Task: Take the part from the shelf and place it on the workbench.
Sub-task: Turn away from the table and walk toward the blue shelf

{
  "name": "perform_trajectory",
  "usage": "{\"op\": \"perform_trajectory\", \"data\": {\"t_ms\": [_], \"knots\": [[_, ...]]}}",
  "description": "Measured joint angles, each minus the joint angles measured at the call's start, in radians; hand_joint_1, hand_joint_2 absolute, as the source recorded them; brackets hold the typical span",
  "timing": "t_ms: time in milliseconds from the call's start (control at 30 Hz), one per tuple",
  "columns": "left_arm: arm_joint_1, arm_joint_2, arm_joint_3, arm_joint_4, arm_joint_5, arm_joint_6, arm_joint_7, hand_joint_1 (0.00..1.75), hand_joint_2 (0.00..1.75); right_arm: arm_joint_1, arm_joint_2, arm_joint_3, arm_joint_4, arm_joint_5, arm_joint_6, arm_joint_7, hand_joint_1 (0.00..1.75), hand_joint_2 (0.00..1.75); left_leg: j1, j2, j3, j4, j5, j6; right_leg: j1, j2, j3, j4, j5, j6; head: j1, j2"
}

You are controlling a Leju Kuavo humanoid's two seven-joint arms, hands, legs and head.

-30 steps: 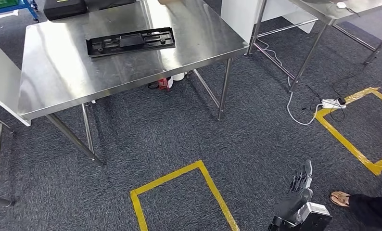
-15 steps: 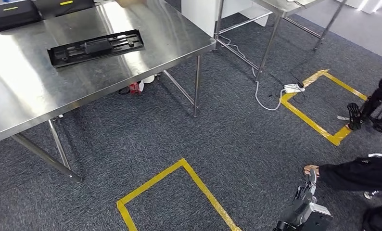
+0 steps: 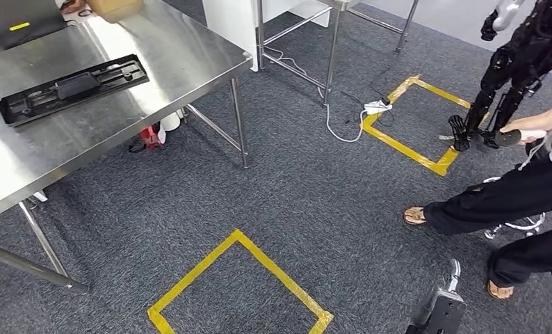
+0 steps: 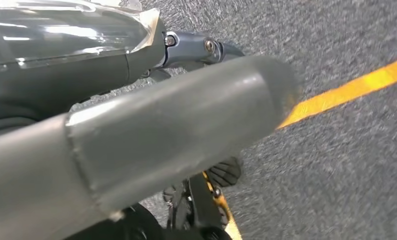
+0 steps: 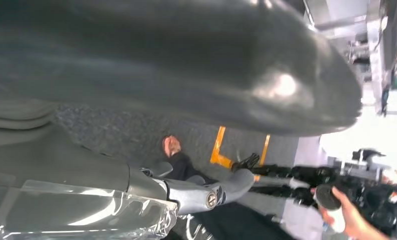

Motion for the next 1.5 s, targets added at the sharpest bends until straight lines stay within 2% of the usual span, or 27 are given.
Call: {"op": "perform_trajectory", "data": {"t_ms": [33,67,100,167,233,267,333,400,467,533,567,633,700,767,833,900,967,1033,1067,1100,1133,1200,1267,1333,1367,1433,1500], "knots": [[0.001,0.0,0.0,0.0,0.0,0.0,0.0,0.0,0.0,0.0,0.0,-0.001,0.005,0.0,0.0,0.0,0.0,0.0,0.001,-0.003,-0.017,0.033,-0.004,-0.001,0.001,0.013,-0.001,0.0,0.001,-0.001,0.0,0.0],[0.002,0.0,0.0,0.0,0.0,0.0,0.0,0.0,0.0,0.001,0.0,-0.002,0.01,0.0,0.0,0.0,0.0,0.0,0.003,-0.005,-0.017,0.029,0.013,-0.001,0.001,0.026,-0.001,0.002,0.001,-0.001,0.0,0.0],[0.003,0.001,0.0,0.0,0.0,0.0,0.0,0.0,0.0,0.001,0.0,-0.003,0.013,0.0,0.0,0.0,0.0,0.0,0.005,-0.008,0.0,-0.014,0.047,0.0,0.0,0.04,-0.001,0.004,0.001,-0.001,0.0,0.0],[0.003,0.002,0.0,0.0,0.0,0.0,0.0,0.0,0.0,-0.001,0.0,-0.004,0.018,0.001,0.0,0.0,0.0,0.0,0.013,-0.052,0.059,-0.146,0.114,0.001,0.001,0.066,-0.004,0.011,0.001,0.002,0.0,0.0],[0.003,0.002,0.0,0.0,0.0,0.0,0.0,0.0,0.0,-0.006,0.0,-0.006,0.025,0.01,-0.01,0.011,0.0,0.0,0.016,-0.089,0.088,-0.217,0.134,0.003,0.004,0.087,-0.015,0.017,0.003,0.013,0.0,0.0],[0.003,0.002,0.0,0.0,-0.001,0.0,0.0,0.0,0.0,-0.012,-0.001,-0.009,0.038,0.014,-0.015,0.021,0.0,0.0,0.012,-0.089,0.088,-0.221,0.132,0.005,0.003,0.097,-0.021,0.016,0.006,0.021,0.0,0.0],[0.001,0.002,0.0,0.0,-0.001,-0.001,-0.001,0.0,0.0,-0.035,-0.007,-0.028,0.101,0.01,-0.018,0.04,0.0,0.0,0.007,-0.061,0.091,-0.231,0.142,0.02,0.001,0.108,-0.034,0.014,0.013,0.038,0.0,0.0],[-0.001,0.001,0.0,0.0,-0.002,-0.003,-0.002,0.0,0.0,-0.069,-0.02,-0.062,0.209,-0.014,-0.004,0.043,0.0,0.0,0.007,-0.034,0.094,-0.246,0.154,0.037,0.002,0.07,-0.06,0.053,-0.007,0.041,0.001,0.0],[0.001,0.001,0.0,0.0,-0.005,-0.003,-0.002,0.0,0.0,-0.112,-0.036,-0.103,0.344,-0.039,0.014,0.04,0.0,0.0,0.005,-0.004,0.092,-0.25,0.158,0.045,-0.001,0.017,-0.116,0.168,-0.064,0.034,0.005,0.0],[0.004,0.001,0.0,0.0,-0.007,-0.003,-0.001,0.0,0.0,-0.142,-0.052,-0.145,0.472,-0.055,0.022,0.042,0.0,0.0,0.004,0.026,0.089,-0.249,0.159,0.046,-0.005,0.0,-0.163,0.274,-0.105,0.039,0.006,0.0],[0.004,0.001,0.0,0.0,-0.008,-0.003,-0.001,0.0,0.0,-0.148,-0.059,-0.163,0.522,-0.06,0.023,0.048,0.0,0.0,0.004,0.039,0.088,-0.249,0.158,0.046,-0.007,-0.004,-0.161,0.28,-0.103,0.047,0.007,0.0],[0.004,0.001,0.0,0.0,-0.008,-0.004,0.0,0.0,0.0,-0.157,-0.071,-0.192,0.607,-0.062,0.021,0.075,0.0,0.0,0.004,0.063,0.089,-0.248,0.157,0.042,-0.011,-0.021,-0.098,0.182,-0.065,0.066,0.007,0.0],[0.003,0.001,0.0,0.0,-0.007,-0.006,0.001,0.0,0.0,-0.17,-0.078,-0.212,0.676,-0.061,0.017,0.12,0.0,0.0,-0.001,0.086,0.092,-0.244,0.151,0.03,-0.009,-0.067,-0.025,0.054,-0.028,0.072,0.007,0.0],[0.001,0.002,0.0,0.0,-0.007,-0.006,0.002,0.0,0.0,-0.176,-0.081,-0.229,0.729,-0.061,0.016,0.172,0.0,0.0,-0.007,0.104,0.097,-0.242,0.145,0.017,-0.002,-0.087,-0.004,0.01,-0.018,0.061,0.004,0.0],[-0.003,0.002,0.001,0.0,-0.007,-0.005,0.002,0.0,0.0,-0.17,-0.083,-0.241,0.772,-0.041,0.009,0.255,0.0,0.0,-0.002,0.113,0.104,-0.242,0.14,0.004,-0.002,-0.066,-0.005,0.009,-0.015,0.045,0.002,0.0],[-0.005,0.003,0.001,0.0,-0.007,-0.004,0.003,0.0,0.0,-0.163,-0.079,-0.241,0.813,0.006,-0.006,0.366,0.0,0.0,0.005,0.074,0.094,-0.208,0.107,-0.009,-0.008,-0.046,-0.001,0.007,-0.011,0.028,0.001,0.0],[-0.003,0.003,0.001,0.0,-0.008,-0.003,0.008,0.0,0.0,-0.158,-0.069,-0.225,0.845,0.06,-0.019,0.434,0.0,0.0,0.008,0.019,0.048,-0.098,0.036,-0.013,-0.007,-0.024,-0.002,0.006,-0.006,0.014,-0.001,0.0],[0.001,0.003,0.001,0.0,-0.01,-0.004,0.015,0.0,0.0,-0.156,-0.06,-0.204,0.865,0.106,-0.025,0.467,0.0,0.0,0.007,0.001,-0.008,0.025,-0.016,-0.011,-0.002,0.001,-0.006,0.006,-0.004,0.007,-0.002,0.0],[0.001,0.003,0.001,0.001,-0.01,-0.005,0.017,0.0,0.0,-0.156,-0.056,-0.193,0.874,0.126,-0.03,0.487,0.0,0.0,0.007,-0.002,-0.02,0.047,-0.014,-0.009,0.0,0.016,-0.007,0.007,-0.003,0.006,-0.002,0.0],[0.002,0.002,0.001,0.001,-0.011,-0.005,0.02,0.0,0.0,-0.156,-0.055,-0.18,0.882,0.148,-0.037,0.512,0.0,0.0,0.008,-0.005,-0.014,0.03,0.009,-0.006,0.001,0.031,-0.005,0.007,-0.003,0.006,-0.002,0.0],[0.002,0.002,0.001,0.001,-0.011,-0.006,0.021,0.0,0.0,-0.155,-0.053,-0.167,0.889,0.17,-0.044,0.536,0.0,0.0,0.008,-0.011,0.009,-0.021,0.046,-0.003,0.001,0.045,-0.003,0.008,-0.003,0.006,-0.003,0.0],[0.002,0.002,0.001,0.001,-0.012,-0.005,0.025,0.0,0.0,-0.155,-0.047,-0.137,0.9,0.208,-0.055,0.577,0.0,0.0,0.011,-0.064,0.067,-0.156,0.112,0.007,0.002,0.07,-0.004,0.01,-0.002,0.009,-0.003,0.0],[0.003,0.001,0.001,0.001,-0.013,-0.004,0.029,0.0,0.0,-0.156,-0.042,-0.113,0.907,0.231,-0.059,0.601,0.0,0.0,0.01,-0.107,0.092,-0.223,0.133,0.013,0.003,0.091,-0.014,0.013,0.001,0.017,-0.003,0.0],[0.004,-0.002,0.002,0.001,-0.013,-0.002,0.031,0.0,0.0,-0.155,-0.039,-0.094,0.913,0.249,-0.063,0.619,0.0,0.0,0.004,-0.093,0.095,-0.231,0.135,0.019,0.002,0.113,-0.027,0.011,0.008,0.032,-0.003,0.0],[0.005,-0.003,0.002,0.001,-0.013,-0.001,0.031,0.0,0.0,-0.153,-0.039,-0.084,0.916,0.256,-0.065,0.627,0.0,0.0,0.003,-0.08,0.098,-0.237,0.139,0.025,0.001,0.108,-0.033,0.016,0.007,0.037,-0.004,0.0],[0.005,-0.005,0.002,0.001,-0.012,0.0,0.029,0.0,0.0,-0.151,-0.04,-0.069,0.92,0.264,-0.069,0.639,0.0,0.0,0.004,-0.05,0.102,-0.249,0.147,0.037,0.003,0.062,-0.067,0.075,-0.022,0.038,0.0,0.0],[0.006,-0.004,0.004,0.001,-0.011,0.001,0.028,0.0,0.0,-0.151,-0.04,-0.058,0.922,0.266,-0.071,0.646,0.0,0.0,0.003,-0.017,0.103,-0.251,0.147,0.042,0.001,0.013,-0.129,0.202,-0.077,0.034,0.003,0.0]]}}
